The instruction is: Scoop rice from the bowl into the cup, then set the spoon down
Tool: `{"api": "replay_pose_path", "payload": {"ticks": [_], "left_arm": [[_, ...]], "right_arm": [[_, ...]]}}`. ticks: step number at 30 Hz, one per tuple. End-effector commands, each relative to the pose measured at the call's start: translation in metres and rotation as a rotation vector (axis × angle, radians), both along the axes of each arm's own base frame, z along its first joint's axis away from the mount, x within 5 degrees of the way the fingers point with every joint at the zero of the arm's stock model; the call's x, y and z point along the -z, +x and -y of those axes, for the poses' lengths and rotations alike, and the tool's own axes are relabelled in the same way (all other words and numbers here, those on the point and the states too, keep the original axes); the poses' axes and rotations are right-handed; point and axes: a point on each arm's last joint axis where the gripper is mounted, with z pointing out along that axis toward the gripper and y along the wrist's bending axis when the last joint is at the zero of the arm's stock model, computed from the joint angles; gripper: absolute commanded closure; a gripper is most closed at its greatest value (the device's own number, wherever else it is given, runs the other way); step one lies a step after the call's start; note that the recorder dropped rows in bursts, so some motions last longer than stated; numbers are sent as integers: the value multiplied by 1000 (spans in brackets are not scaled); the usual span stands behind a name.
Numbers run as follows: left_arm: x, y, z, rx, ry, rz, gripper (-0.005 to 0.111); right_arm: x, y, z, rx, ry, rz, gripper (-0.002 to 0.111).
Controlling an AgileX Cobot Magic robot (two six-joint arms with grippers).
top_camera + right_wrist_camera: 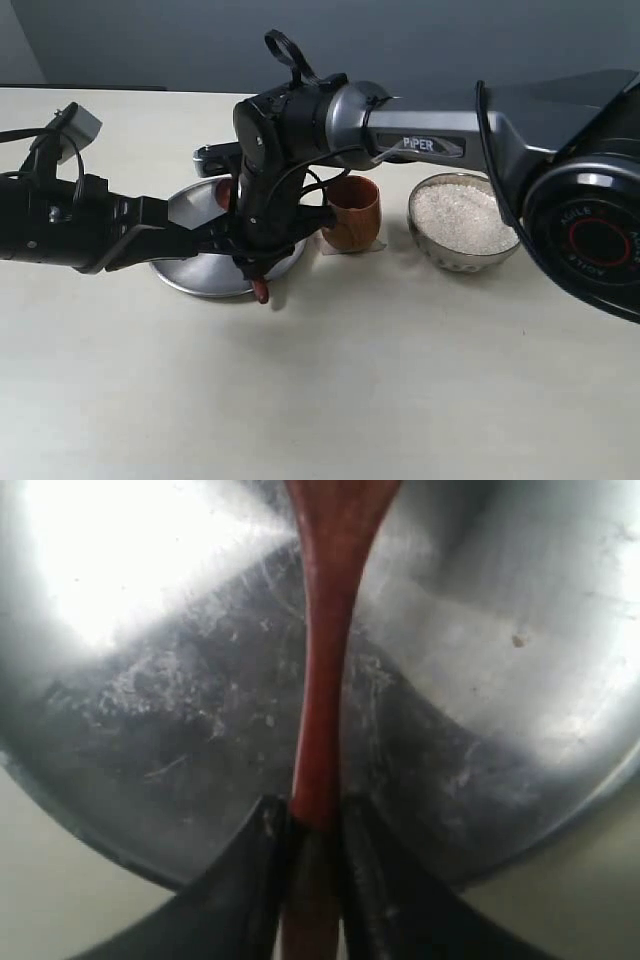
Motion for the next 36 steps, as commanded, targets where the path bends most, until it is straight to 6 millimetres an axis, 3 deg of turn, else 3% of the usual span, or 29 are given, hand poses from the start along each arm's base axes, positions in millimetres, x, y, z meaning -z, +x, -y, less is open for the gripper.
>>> {"api": "replay_pose_path", "payload": {"ticks": [1,8,16,22,24,28,36], "left_arm": [[-2,1,1,-6,-11,4,106],[-2,1,1,-8,-12,4,106],[-2,2,0,-17,-6,6,106],[-2,3,0,-28,-7,7,106],[-2,3,-1,-30,-5,7,106],[-2,3,-1,-30,-5,7,106],[-2,3,-1,-27,-3,10,106]], "right_arm": [[0,2,1,-6,-7,7,75],[-1,2,2,-14,-18,18,75],[-38,3,6,-39,-4,109,75],[-53,1,14,-64,-62,129,76],[-58,-1,17,-76,-77,131,82],[-71,-2,19,-80,-69,157,109],[-106,-4,28,-91,-62,247,108]]}}
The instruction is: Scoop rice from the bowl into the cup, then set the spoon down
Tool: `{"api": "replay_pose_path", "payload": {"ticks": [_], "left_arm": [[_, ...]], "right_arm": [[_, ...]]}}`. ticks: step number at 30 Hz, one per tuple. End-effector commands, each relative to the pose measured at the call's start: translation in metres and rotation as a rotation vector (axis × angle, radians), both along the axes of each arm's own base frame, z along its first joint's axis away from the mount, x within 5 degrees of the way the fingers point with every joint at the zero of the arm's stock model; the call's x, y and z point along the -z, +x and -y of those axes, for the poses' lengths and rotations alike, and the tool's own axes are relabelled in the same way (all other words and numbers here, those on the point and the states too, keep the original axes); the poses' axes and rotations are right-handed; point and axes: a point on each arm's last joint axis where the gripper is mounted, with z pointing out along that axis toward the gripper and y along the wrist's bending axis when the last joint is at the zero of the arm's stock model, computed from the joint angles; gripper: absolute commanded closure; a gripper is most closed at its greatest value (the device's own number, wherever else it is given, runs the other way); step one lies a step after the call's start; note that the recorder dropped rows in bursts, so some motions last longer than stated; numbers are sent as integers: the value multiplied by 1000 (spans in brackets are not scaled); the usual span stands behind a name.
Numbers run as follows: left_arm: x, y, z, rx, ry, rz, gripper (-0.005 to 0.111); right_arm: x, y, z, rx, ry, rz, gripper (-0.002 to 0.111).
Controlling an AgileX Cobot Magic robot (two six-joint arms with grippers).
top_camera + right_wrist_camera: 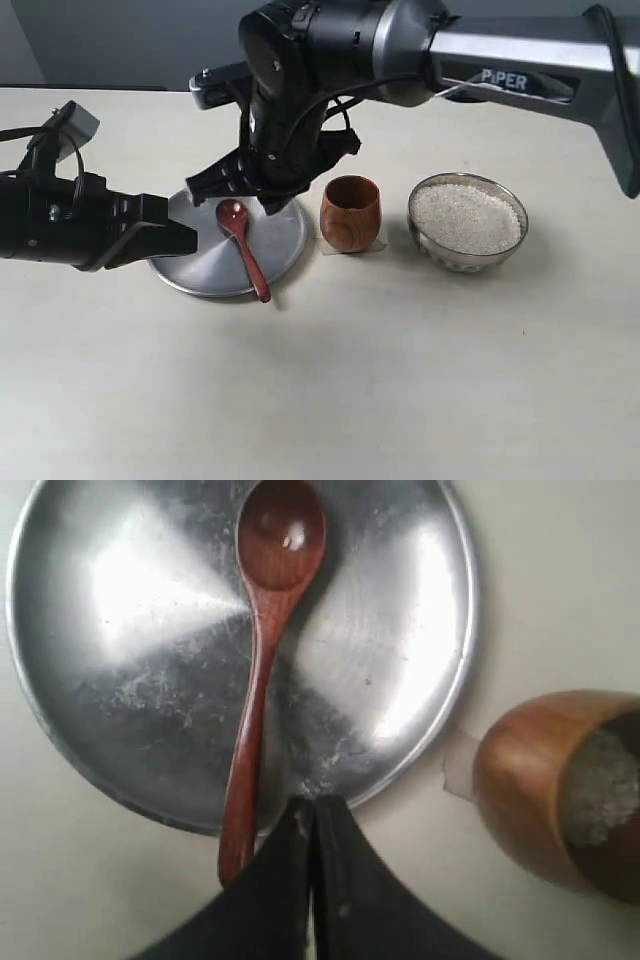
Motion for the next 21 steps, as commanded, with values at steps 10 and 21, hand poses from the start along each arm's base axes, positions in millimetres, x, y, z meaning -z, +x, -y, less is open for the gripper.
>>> {"api": "replay_pose_path", "payload": {"ticks": [10,21], "left_arm": [[-1,2,0,-15,-2,9,106],[-1,2,-1,-21,3,10,106]], "right_arm": [[-65,-2,26,-2,-61,223,108],[-88,-12,58,77,-125,376,108]]}}
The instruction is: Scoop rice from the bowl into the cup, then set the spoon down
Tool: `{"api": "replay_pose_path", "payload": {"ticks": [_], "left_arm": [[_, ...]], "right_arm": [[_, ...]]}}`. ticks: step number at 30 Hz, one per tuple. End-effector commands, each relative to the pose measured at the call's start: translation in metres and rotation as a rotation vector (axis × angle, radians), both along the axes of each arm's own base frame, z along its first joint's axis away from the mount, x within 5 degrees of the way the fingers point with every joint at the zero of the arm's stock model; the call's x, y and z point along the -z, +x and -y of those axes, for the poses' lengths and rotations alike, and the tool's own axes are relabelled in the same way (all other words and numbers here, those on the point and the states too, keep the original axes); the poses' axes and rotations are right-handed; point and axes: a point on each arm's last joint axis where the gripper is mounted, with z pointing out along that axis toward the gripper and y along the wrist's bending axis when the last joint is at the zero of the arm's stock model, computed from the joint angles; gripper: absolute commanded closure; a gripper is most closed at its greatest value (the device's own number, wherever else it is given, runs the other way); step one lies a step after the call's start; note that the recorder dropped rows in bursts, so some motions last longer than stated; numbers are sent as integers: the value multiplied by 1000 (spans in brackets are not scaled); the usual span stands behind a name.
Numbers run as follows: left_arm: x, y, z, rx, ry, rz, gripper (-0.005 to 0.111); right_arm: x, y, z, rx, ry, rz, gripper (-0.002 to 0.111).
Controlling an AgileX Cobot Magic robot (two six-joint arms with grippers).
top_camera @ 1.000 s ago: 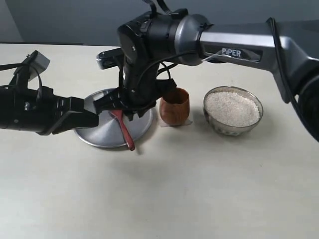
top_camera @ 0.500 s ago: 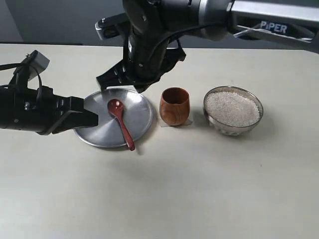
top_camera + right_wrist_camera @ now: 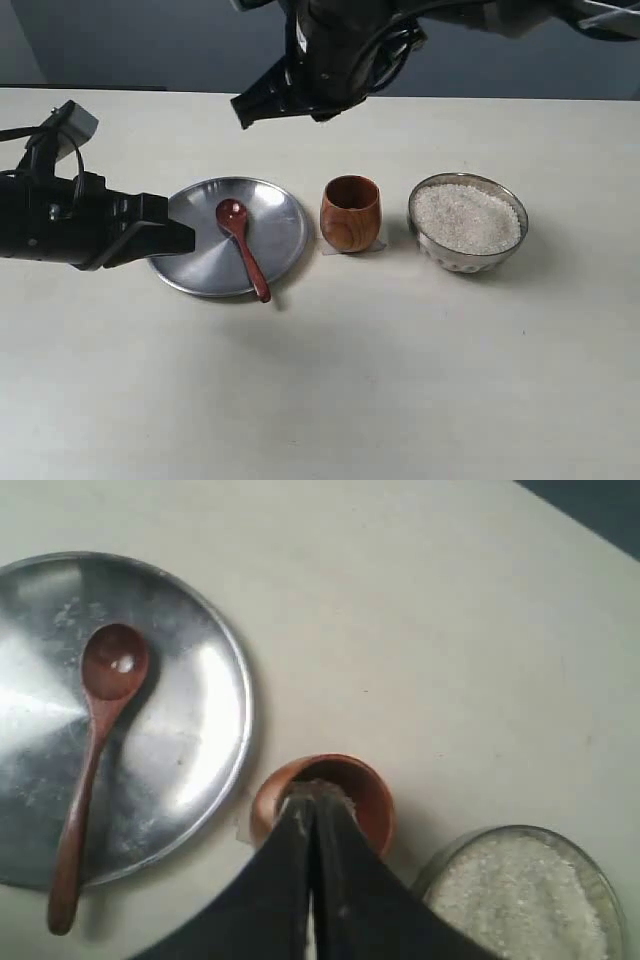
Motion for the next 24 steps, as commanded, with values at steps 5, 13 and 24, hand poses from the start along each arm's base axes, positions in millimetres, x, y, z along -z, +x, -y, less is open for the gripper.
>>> {"api": "replay_pose_path", "payload": {"ticks": [5,13,24], "left_arm": [[-3,2,0,-2,2,29,106],[-24,-4,-2,-13,45,159,106],[-69,-28,-11,-53,194,399,106]], "right_arm": [[-15,-15,38,86,-6,108,108],[-17,-41,77,180,20,244,108],[-4,-95,144,321,80,408,108]]}}
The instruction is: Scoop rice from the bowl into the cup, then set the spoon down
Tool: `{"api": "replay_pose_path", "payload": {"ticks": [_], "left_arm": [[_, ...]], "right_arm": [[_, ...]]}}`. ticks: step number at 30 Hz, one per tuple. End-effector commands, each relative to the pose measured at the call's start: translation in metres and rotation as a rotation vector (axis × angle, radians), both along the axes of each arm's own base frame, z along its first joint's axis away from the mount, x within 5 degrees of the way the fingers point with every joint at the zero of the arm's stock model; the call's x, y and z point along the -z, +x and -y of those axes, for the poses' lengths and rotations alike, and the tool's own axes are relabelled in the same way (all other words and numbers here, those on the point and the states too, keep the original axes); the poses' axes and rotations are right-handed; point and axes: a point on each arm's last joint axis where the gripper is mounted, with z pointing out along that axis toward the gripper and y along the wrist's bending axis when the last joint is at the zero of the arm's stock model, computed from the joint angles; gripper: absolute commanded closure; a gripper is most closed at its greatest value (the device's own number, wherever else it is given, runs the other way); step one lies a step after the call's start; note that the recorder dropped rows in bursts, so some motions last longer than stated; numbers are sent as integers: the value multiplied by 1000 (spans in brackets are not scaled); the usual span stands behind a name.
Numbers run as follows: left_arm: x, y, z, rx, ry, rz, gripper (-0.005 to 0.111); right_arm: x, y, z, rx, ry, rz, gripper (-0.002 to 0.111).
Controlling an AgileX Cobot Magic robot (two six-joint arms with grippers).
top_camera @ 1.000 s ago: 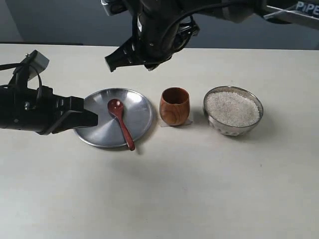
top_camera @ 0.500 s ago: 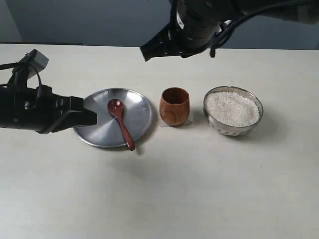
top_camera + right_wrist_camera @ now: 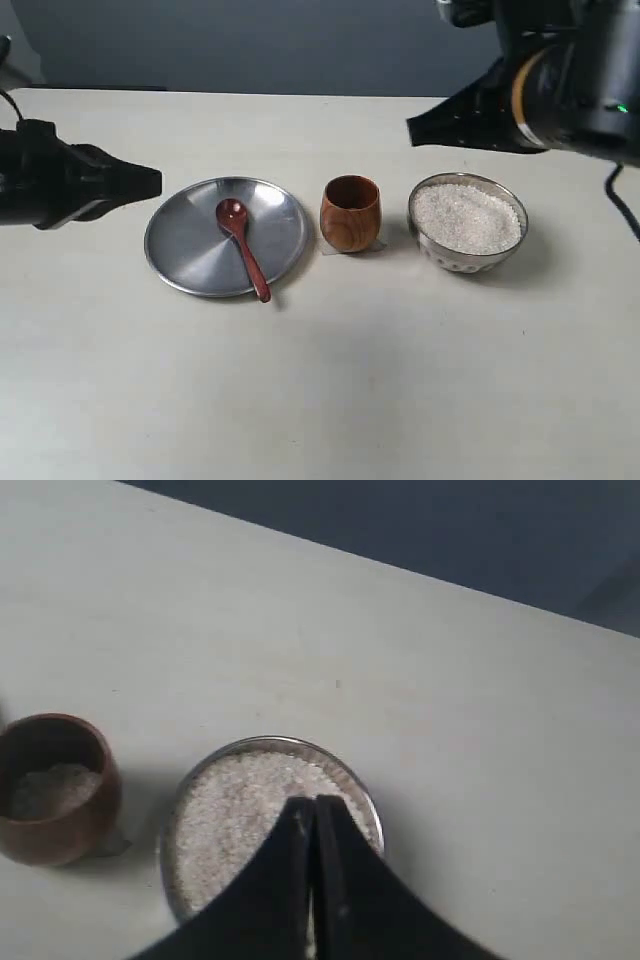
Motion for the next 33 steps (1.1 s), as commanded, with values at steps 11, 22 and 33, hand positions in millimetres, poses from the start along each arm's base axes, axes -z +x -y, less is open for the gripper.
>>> {"api": "replay_pose_path", "payload": {"ticks": [11,22,33], "left_arm": [[-50,-44,-6,-16,159,296,106],[-33,-91,-1,23,136,332,106],[-23,-130,7,145,133,397,106]], "right_arm": [[4,-70,81,106,129,242,108],[10,-114,114,-75,181,439,109],[2,-121,133,31,138,521,109]]}}
